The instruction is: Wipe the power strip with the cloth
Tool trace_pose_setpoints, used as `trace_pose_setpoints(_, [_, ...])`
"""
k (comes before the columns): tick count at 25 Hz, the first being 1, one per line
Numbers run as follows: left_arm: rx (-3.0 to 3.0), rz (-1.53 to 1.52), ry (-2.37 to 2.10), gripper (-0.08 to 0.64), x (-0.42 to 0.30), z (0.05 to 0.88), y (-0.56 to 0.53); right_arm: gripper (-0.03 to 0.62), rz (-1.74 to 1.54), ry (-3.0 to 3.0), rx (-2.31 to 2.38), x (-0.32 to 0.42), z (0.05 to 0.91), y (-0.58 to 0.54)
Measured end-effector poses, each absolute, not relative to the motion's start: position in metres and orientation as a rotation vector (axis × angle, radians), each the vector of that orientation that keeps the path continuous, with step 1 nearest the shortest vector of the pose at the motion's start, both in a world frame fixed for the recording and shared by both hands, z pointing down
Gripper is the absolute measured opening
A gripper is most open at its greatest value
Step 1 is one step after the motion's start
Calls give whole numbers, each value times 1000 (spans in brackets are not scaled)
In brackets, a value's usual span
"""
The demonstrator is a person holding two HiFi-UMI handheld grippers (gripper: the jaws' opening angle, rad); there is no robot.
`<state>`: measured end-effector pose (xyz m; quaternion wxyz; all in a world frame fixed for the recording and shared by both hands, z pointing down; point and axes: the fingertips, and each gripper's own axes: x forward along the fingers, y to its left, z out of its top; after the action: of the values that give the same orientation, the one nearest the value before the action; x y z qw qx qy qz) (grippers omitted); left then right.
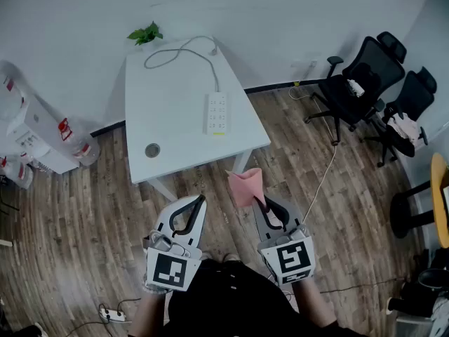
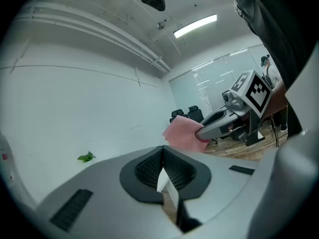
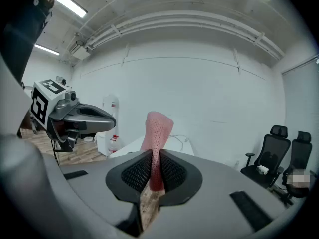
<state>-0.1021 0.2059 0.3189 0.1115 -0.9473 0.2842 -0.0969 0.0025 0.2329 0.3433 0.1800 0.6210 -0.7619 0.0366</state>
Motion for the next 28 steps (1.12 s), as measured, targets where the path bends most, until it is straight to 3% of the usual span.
trace_pose_setpoints(28, [-2728,-322,950,14,-83,318,234,60,104,-2246,1770,40,348,251])
